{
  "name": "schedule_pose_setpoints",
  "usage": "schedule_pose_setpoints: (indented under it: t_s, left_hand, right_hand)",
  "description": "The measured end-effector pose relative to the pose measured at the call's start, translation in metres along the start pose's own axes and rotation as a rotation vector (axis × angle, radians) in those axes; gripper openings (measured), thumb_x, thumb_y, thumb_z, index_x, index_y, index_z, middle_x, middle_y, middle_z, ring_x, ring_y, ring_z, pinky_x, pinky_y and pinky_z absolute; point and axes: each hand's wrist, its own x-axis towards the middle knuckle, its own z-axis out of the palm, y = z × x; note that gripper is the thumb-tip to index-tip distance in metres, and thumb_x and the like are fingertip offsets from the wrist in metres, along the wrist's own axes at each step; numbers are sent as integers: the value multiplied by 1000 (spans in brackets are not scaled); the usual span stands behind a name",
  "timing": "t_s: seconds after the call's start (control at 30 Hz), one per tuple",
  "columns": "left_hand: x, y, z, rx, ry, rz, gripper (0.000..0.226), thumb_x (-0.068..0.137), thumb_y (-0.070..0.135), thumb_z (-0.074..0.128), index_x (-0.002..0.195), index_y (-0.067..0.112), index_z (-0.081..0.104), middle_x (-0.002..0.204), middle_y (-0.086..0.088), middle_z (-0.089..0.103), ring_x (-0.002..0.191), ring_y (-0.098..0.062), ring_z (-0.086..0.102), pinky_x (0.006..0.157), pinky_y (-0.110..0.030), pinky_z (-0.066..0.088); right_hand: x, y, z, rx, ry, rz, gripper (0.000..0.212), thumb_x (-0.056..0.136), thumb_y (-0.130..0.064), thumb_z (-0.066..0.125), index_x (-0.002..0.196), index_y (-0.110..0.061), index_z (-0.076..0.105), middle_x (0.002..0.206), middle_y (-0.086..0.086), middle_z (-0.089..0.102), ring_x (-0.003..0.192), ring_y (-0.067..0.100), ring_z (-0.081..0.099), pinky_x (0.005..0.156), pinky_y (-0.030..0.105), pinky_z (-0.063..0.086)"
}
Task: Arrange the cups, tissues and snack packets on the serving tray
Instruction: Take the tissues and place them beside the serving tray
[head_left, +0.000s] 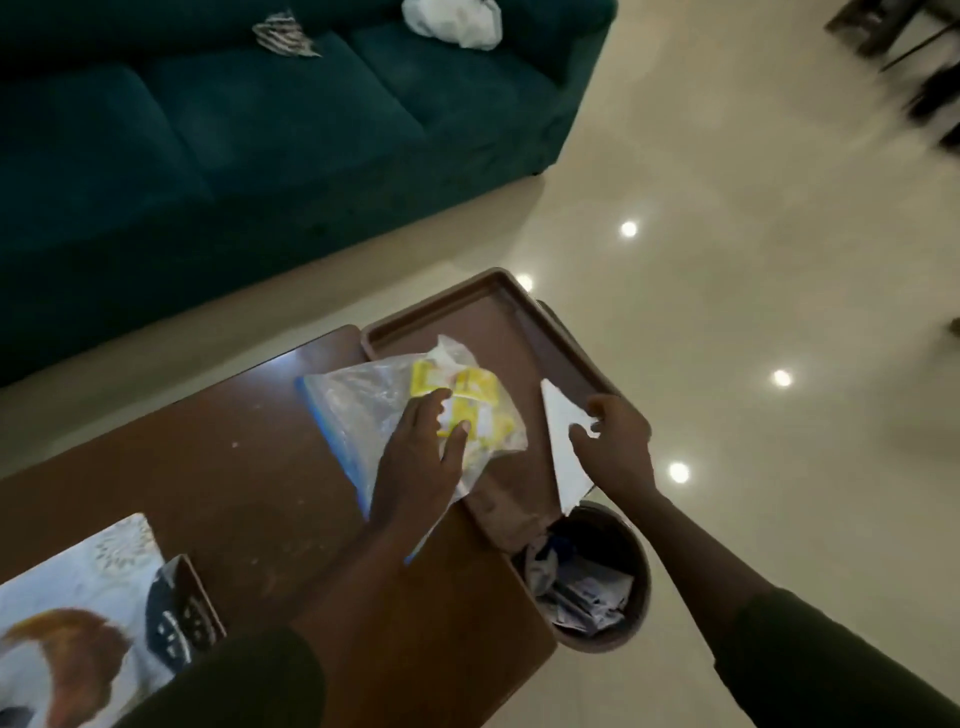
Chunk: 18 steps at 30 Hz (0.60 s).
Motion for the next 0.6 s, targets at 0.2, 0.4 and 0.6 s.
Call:
schedule_pose_setpoints:
  t_s: [0.2,0.4,0.6]
  left_hand:
    - [-5,28,74,-92,-298,-57,30,94,22,55,124,20,63,112,-3,72,102,-23,66,89,-42,54]
    - [-12,22,134,-8,-608,-113,48,94,25,56,141,16,50,119,-10,70,114,-23,64,102,-33,47]
    - [-14,1,178,298,-796,27,66,95,19,51,154,13,21,164,-8,19,152,-25,18,119,-37,26]
  right_hand:
    - [31,66,-26,-50,-22,253,35,80,-16,56,115,-11,57,94,4,62,65,8,51,52,18,34]
    - [63,86,-19,-117,-130,230,35,81,-12,60,116,-9,56,103,9,65,75,18,56,60,25,45]
    - [79,91,6,-218,-225,65,39,82,-11,64,120,-6,57,125,12,60,107,28,60,87,32,51]
